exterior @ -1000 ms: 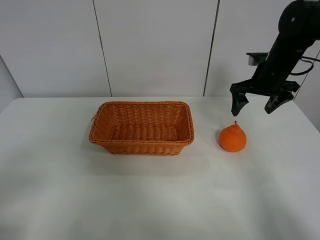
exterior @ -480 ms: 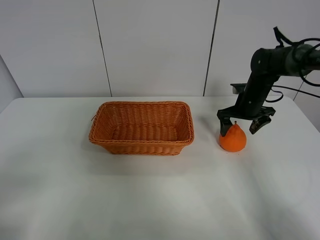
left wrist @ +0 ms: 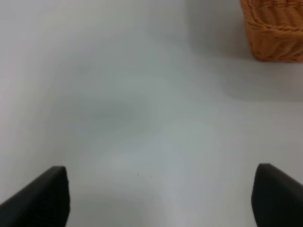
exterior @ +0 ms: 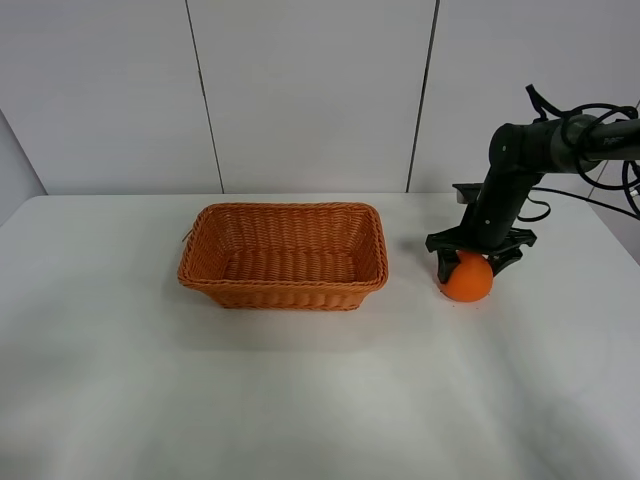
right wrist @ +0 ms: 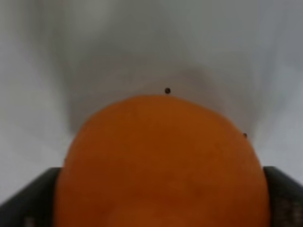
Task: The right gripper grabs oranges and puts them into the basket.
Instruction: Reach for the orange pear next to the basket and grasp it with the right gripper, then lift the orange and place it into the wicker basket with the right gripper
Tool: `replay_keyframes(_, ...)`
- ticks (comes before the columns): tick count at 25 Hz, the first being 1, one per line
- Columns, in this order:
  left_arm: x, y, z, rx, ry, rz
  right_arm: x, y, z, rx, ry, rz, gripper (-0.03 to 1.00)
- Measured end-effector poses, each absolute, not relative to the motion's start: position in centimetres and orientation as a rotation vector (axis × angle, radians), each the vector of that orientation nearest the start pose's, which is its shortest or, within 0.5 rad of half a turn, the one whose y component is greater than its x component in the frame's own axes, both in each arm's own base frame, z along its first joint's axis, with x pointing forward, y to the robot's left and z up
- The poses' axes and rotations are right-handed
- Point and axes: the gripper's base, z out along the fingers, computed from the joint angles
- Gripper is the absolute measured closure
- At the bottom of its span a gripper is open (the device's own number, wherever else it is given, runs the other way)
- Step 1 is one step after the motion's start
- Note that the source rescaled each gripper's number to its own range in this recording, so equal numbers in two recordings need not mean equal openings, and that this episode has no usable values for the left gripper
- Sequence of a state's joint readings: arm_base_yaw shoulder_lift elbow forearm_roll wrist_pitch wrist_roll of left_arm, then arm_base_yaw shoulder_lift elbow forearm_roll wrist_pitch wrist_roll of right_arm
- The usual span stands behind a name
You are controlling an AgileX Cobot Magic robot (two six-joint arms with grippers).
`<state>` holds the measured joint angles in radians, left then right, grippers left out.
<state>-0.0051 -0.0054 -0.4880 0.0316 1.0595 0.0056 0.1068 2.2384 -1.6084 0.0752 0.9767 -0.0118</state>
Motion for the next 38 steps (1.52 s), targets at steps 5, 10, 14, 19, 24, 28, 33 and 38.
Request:
replay_keyframes(5,-0.4,0.3,27.4,0.010,2.050,0.038,43.3,5.2,12.1,-0.119,3.091,0.106,0.92)
replay_keyframes(10,-0.4,0.3,27.4,0.010,2.050,0.038,43.2,5.2,13.0,-0.132,3.102,0.106,0.97)
replay_keyframes(14,-0.4,0.3,27.4,0.010,2.050,0.038,43.2,5.2,16.1,-0.153,3.086,0.092,0.97)
replay_keyframes(19,-0.4,0.3,27.4,0.010,2.050,0.038,43.7,5.2,24.4,-0.162,2.930,0.099,0.97)
replay_keyframes(24,-0.4,0.3,27.4,0.010,2.050,0.038,44.4,5.8,29.0,-0.170,2.790,0.123,0.97)
replay_keyframes(28,-0.4,0.3,27.4,0.010,2.050,0.038,44.1,9.1,30.7,-0.273,2.727,0.141,0.97)
replay_keyframes(33,-0.4,0.3,27.4,0.010,2.050,0.038,42.3,16.2,32.0,-0.491,2.657,0.184,0.97)
replay_keyframes(38,-0.4,0.3,27.4,0.010,2.050,0.038,39.6,23.0,31.6,-0.703,2.592,0.212,0.97)
